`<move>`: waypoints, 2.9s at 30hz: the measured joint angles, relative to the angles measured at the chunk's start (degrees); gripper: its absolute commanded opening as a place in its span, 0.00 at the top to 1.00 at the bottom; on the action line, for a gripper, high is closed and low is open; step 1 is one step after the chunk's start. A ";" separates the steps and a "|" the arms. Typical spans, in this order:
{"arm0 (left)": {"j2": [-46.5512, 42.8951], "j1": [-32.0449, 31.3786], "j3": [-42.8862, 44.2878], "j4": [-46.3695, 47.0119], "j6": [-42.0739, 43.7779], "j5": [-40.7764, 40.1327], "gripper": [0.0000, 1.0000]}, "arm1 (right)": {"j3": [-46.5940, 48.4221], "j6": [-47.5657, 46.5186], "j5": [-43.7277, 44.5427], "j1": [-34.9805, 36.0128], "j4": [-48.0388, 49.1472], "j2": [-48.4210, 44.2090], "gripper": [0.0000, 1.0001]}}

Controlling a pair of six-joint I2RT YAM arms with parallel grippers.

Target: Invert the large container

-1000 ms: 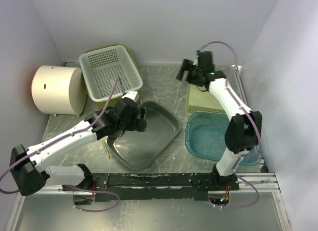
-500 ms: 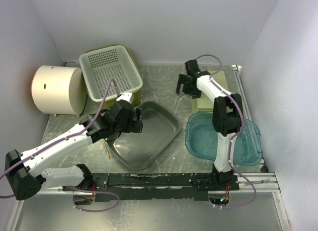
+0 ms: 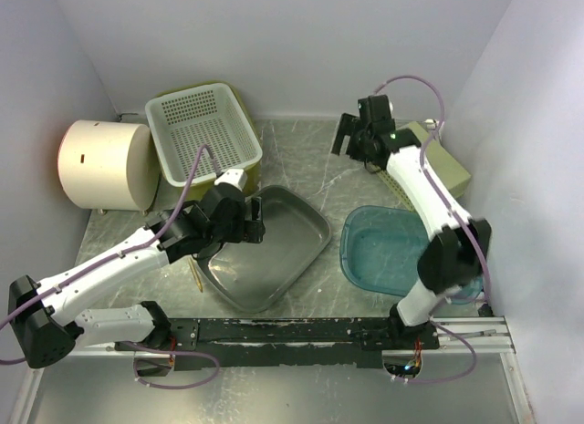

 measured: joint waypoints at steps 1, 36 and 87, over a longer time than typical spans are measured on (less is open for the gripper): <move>0.00 -0.09 0.00 0.04 -0.02 -0.04 0.00 | -3.02 0.74 0.57 2.84 0.46 -4.52 0.12; -4.28 -2.84 -5.46 5.01 -0.57 1.66 0.00 | -25.40 28.22 -8.48 -20.61 -13.16 -3.34 0.49; 0.28 -2.91 -2.43 6.43 3.23 1.55 0.00 | -37.24 36.68 -39.85 1.40 35.93 -34.07 1.00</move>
